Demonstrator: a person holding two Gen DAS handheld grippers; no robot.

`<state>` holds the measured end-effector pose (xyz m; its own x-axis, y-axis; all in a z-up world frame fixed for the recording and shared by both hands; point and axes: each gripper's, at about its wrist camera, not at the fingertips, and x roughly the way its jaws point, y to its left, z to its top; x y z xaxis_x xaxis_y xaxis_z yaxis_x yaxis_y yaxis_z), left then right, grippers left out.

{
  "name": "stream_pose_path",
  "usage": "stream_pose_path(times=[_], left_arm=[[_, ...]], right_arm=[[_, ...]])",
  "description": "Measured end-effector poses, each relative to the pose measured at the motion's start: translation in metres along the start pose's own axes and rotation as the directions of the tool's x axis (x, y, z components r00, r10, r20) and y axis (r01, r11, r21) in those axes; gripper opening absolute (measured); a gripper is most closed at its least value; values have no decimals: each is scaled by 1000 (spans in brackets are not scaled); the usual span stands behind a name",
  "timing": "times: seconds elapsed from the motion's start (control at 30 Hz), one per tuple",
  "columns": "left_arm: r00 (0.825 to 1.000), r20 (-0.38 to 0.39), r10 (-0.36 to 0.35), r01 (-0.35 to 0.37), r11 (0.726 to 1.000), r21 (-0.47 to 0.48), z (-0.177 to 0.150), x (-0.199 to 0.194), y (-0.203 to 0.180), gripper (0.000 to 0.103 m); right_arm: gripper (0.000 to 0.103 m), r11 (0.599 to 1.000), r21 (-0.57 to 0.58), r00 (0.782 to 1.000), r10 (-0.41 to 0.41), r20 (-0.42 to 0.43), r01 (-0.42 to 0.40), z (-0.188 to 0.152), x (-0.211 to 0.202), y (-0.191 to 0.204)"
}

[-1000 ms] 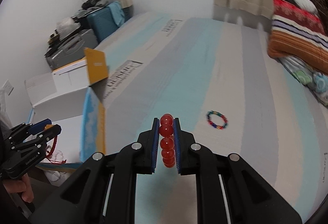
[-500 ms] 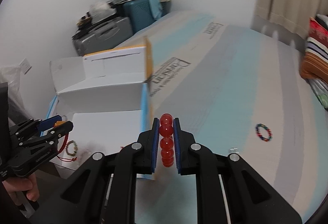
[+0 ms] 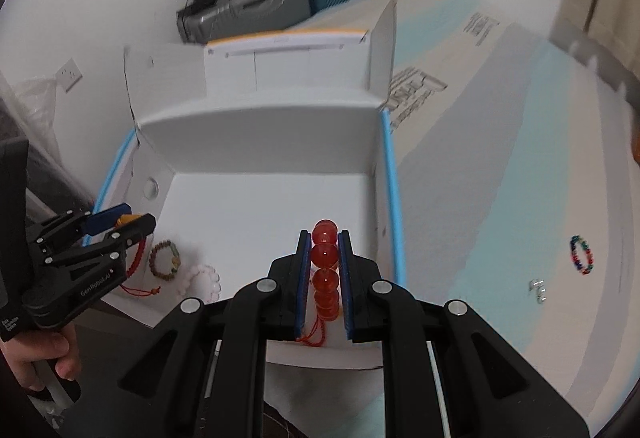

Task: Organize jewelry
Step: 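Lower both bracelets into the box and open both tools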

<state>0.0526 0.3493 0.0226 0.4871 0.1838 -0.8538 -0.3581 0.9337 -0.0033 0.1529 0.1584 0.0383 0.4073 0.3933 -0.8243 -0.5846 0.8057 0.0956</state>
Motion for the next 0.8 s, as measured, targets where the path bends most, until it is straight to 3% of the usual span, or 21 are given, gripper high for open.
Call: stream_pose_path(times=[0.47,0.77,0.8], left_arm=[[992,-123,13,-17,999,-31,-15,47,19,39],[995,-97,24,-25,1000,-8,-17,42,16,41],[995,-92,27,-28,1000,-5,-17,40,15,41]], right_arm=[[13,1000,-3,990,-30,-139,30,-14,61,5],[14,999,-9,990,-37,-134,36,-12,62,12],[19,999,-8,991,-35,-129,35,-11,59,13]])
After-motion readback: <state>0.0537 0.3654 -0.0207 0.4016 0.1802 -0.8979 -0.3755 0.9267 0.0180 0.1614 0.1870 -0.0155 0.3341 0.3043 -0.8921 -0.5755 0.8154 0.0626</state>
